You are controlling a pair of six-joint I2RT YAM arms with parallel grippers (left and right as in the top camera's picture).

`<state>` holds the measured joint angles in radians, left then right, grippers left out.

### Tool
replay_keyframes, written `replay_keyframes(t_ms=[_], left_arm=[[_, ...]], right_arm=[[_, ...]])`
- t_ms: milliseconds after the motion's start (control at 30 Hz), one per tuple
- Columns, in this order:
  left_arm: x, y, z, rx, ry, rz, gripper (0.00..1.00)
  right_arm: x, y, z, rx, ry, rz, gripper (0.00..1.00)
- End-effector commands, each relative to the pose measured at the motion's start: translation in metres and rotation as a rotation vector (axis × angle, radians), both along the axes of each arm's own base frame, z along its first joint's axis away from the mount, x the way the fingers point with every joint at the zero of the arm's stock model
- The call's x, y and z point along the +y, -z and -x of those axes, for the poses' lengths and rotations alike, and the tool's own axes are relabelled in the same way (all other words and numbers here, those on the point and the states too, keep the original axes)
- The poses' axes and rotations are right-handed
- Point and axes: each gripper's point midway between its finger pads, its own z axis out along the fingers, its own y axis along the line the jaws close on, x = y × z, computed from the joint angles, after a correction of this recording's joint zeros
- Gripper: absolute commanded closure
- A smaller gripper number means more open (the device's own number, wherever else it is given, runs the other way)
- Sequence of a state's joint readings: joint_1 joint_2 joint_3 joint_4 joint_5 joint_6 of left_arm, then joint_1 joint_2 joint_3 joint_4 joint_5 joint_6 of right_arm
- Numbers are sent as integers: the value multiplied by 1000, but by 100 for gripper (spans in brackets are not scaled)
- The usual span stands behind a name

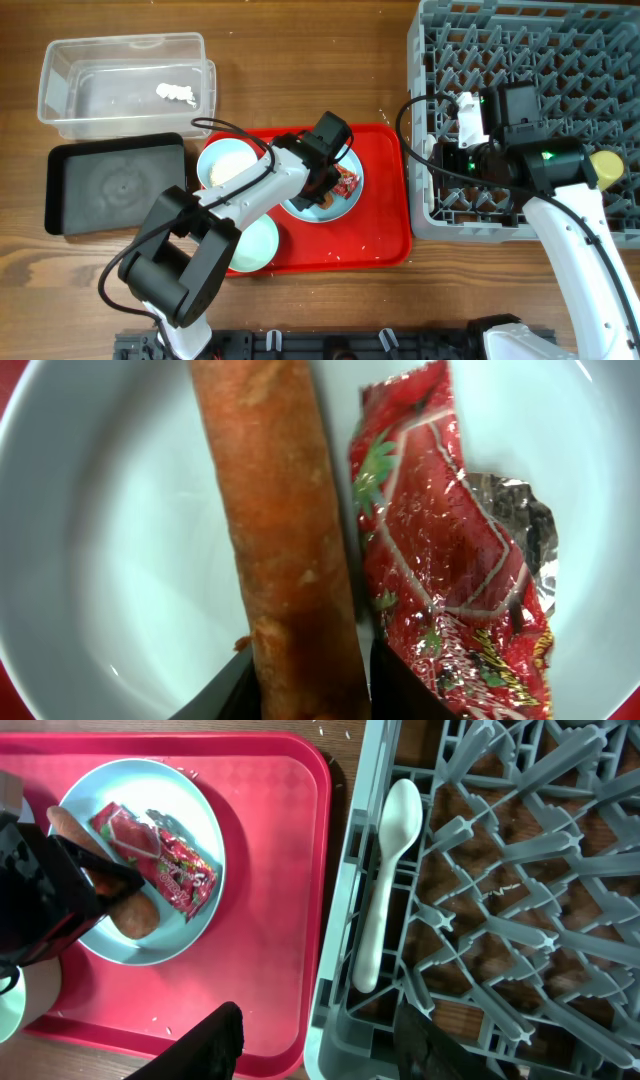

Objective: Sort waste into correct bins and load items into the dishwasher rack
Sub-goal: 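Grasp the carrot on the blue plate with the left gripper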

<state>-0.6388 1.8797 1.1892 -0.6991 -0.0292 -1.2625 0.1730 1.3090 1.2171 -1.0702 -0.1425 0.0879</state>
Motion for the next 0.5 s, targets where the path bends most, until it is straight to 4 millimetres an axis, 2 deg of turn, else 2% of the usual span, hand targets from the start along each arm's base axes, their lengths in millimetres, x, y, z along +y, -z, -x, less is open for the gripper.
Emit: replay_keyframes(t_ms=[0,133,233,400,467], left_arm=[[6,7,2,9,-3,-29,72],[7,2,-1,-6,33,-28,74],[12,-19,-12,-64,98,-11,75],[22,-70,-30,-213,237,11,75],[33,-101,-36,-296,280,16,75]], right_arm=[[2,0,0,4,-15,-8,49],[2,1,0,5,-20,-3,49],[2,0,0,5,-20,-3,49],[2,0,0,4,-20,-3,49],[2,0,0,4,-20,-3,49]])
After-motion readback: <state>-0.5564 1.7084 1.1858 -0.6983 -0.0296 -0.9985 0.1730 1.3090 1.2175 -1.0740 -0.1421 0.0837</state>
